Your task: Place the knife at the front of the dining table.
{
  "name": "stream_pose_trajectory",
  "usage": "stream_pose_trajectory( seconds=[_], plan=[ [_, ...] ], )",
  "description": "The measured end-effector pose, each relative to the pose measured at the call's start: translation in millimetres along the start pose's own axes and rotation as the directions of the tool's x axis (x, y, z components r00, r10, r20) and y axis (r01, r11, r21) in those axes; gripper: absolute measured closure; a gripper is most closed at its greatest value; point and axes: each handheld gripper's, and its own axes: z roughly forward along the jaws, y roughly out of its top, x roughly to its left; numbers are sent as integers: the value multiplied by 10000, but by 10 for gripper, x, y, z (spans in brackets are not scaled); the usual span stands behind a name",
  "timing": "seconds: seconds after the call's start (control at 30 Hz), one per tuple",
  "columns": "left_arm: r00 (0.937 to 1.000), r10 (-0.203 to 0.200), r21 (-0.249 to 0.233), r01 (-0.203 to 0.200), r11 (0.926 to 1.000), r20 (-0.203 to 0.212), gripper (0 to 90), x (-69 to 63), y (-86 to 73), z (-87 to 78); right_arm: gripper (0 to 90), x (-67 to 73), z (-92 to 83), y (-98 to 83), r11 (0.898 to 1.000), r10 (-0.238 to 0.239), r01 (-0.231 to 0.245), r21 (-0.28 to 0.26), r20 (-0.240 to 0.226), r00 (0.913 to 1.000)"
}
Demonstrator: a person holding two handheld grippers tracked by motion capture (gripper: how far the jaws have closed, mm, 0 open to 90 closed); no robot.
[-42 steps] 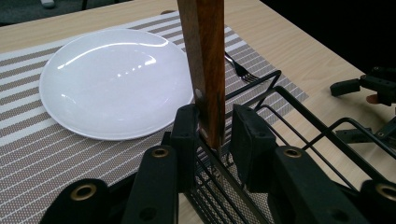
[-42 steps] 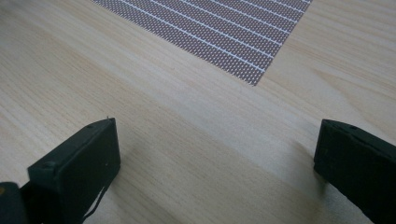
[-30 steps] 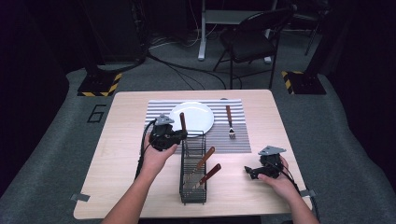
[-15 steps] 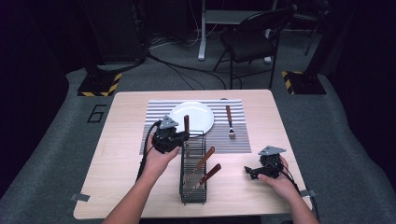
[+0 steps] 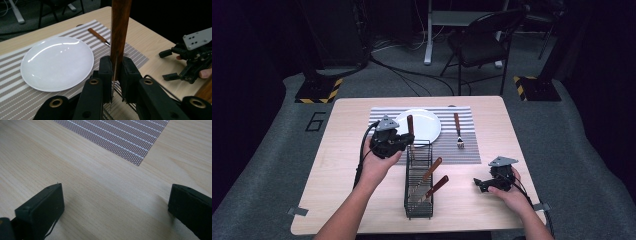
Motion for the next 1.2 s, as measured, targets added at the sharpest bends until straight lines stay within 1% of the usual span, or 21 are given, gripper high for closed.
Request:
stream_pose_trajectory(
  seconds=[0.1,0.27,0.33,0.43,0.47,0.5,0.57,0.63,0.67,0.7,0.73,0.77,0.8,0.93,1.07,1.2],
  plan=[
    [9999,150,-108,-150,9998,-2,805,-16,104,-81,0,0,0,0,10000,-10,10,-2,2,10000],
    [9998,169,-205,-168,9996,42,805,-35,257,-186,0,0,0,0,10000,-4,4,-7,0,10000],
    [9996,270,-270,-269,9993,28,805,-35,311,-231,0,0,0,0,10000,-2,2,-3,-1,10000],
    [9996,278,-327,-276,9991,62,805,-21,370,-292,0,0,1,0,10000,1,-1,-3,1,10000],
    [9998,190,-376,-187,9991,76,805,-16,386,-311,0,0,0,0,10000,0,0,-1,-3,10000],
    [9998,194,-378,-190,9991,91,805,-10,400,-326,0,0,1,0,10000,-9,9,-8,5,10000],
    [9996,294,-391,-294,9988,-24,805,6,437,-368,0,1,1,0,10000,5,-5,-5,0,10000],
    [9995,312,-430,-316,9986,-107,805,28,478,-423,0,0,1,0,10000,0,0,-6,-1,10000],
    [9997,213,-511,-219,9985,-114,805,34,493,-445,0,0,0,0,10000,-13,13,-3,3,10000],
    [9997,195,-551,-202,9983,-133,805,42,505,-462,0,0,0,0,10000,-7,7,-3,-1,10000],
    [9995,246,-553,-256,9981,-182,805,60,523,-486,0,0,0,0,10000,-13,13,-5,3,10000],
    [9996,188,-588,-201,9981,-218,805,75,540,-511,0,0,0,0,10000,-15,15,-7,3,10000],
    [9993,228,-618,-246,9978,-297,805,97,554,-529,0,0,0,0,10000,-13,13,-5,2,10000],
    [9988,75,-674,-108,9977,-484,805,189,579,-582,0,0,0,0,10000,-13,13,-5,3,10000],
    [9968,-66,-621,16,9981,-797,805,311,559,-602,0,0,0,0,10000,-7,7,-2,-2,10000],
    [9920,-395,-588,326,9977,-1200,805,465,493,-561,0,0,0,0,10000,-7,7,-3,-1,10000]
  ],
)
